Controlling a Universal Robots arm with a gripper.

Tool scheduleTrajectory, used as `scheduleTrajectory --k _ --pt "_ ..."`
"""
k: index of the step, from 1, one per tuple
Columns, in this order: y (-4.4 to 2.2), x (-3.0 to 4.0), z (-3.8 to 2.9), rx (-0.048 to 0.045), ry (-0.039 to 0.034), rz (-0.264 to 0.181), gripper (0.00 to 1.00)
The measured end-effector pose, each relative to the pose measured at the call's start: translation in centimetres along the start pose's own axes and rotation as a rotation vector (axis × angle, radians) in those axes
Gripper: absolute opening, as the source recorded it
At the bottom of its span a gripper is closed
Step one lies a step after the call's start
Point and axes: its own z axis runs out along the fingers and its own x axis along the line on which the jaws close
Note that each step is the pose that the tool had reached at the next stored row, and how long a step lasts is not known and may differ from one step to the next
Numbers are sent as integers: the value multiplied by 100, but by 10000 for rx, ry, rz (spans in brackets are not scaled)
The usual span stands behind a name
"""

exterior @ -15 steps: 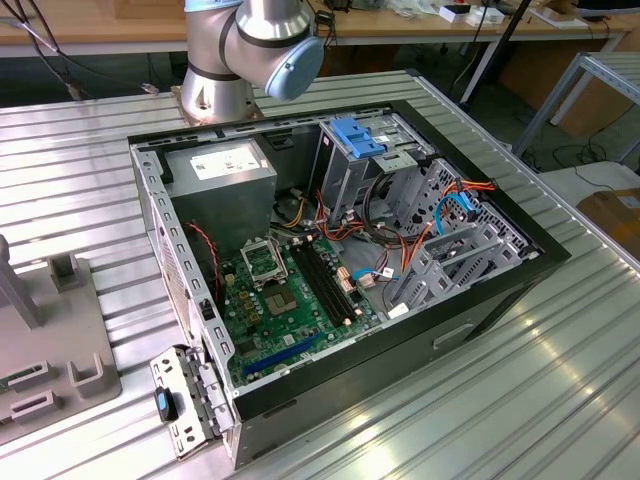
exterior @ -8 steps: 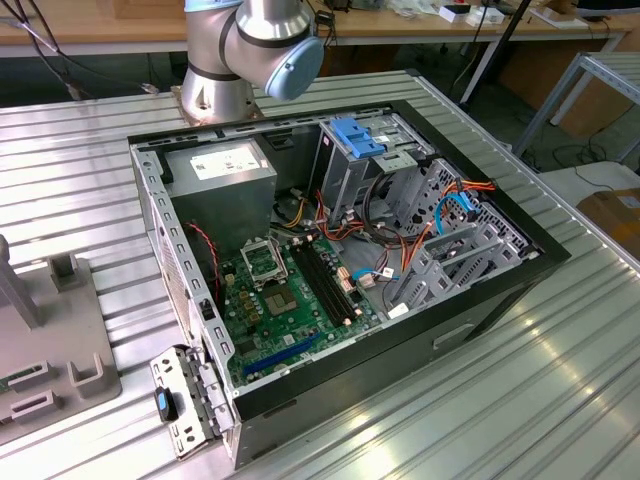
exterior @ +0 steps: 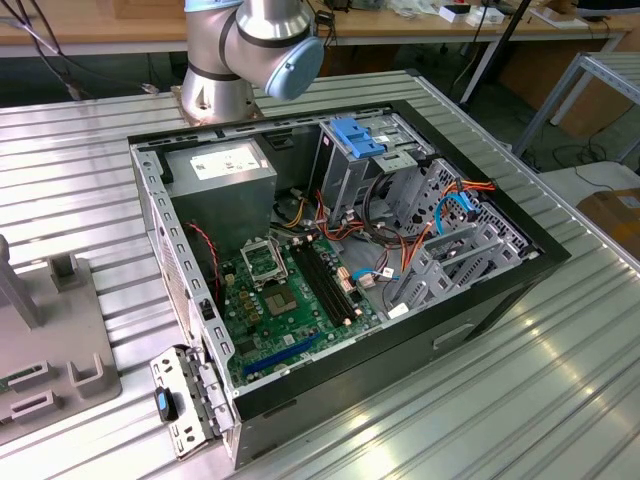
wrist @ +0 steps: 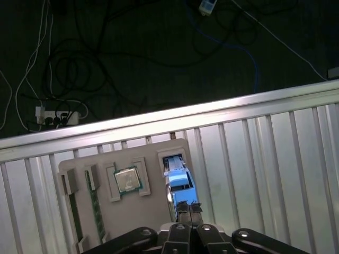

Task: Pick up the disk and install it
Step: 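Pick up the disk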

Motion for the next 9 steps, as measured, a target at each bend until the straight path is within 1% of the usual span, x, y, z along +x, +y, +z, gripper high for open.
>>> scheduleTrajectory --k 3,5,6,9 --pt "-1 1 2 -36 27 -123 11" --pt "-3 -1 2 -38 28 -183 11" --pt "-8 -1 2 -43 27 -334 11" --pt "-9 -1 2 -43 27 -340 11"
